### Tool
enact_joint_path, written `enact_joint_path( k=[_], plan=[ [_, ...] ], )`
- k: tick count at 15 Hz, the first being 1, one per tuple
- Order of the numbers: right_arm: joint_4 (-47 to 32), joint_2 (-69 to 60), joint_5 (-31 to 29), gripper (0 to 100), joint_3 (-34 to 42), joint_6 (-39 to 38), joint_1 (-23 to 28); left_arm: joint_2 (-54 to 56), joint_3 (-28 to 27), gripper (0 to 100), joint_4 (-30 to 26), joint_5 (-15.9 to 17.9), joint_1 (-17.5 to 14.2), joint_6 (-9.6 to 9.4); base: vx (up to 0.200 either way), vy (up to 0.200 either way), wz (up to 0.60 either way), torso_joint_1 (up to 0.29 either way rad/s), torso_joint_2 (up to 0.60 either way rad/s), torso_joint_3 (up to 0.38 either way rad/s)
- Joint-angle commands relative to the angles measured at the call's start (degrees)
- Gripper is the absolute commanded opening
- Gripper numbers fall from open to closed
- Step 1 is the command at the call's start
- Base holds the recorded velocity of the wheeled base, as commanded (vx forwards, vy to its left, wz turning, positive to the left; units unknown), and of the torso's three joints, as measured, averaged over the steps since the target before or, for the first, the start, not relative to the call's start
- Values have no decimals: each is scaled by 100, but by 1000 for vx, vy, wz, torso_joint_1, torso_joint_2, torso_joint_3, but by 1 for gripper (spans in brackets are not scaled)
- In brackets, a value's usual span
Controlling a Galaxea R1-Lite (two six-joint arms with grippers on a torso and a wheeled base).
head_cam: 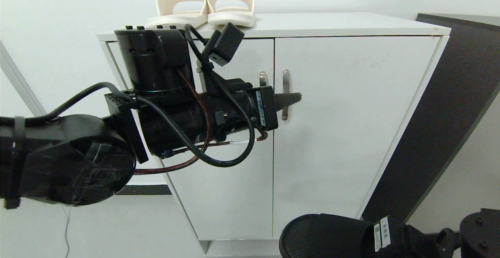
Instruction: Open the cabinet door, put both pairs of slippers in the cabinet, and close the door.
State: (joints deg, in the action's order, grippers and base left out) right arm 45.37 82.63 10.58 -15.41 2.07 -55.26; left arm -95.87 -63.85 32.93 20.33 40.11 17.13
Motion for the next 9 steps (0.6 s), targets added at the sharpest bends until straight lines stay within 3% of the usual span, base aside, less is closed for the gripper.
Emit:
enact_joint_path(
  k=[1,3,4,9],
  plan=[
    [-2,-36,-3,0,3,4,-2,59,31,0,-23,-12,-38,10,0,0,0,0,0,0],
    [-11,-27,-3,0,3,12,-2,68,49,0,-41,-38,-56,-8,0,0,0,0,0,0],
    [-11,-10,-12,0,3,4,-2,68,84,100,-41,-29,-56,-34,0,0,0,0,0,0],
    [-2,-10,-12,0,12,127,-2,59,84,100,-50,-29,-135,-34,0,0,0,0,0,0]
  ],
)
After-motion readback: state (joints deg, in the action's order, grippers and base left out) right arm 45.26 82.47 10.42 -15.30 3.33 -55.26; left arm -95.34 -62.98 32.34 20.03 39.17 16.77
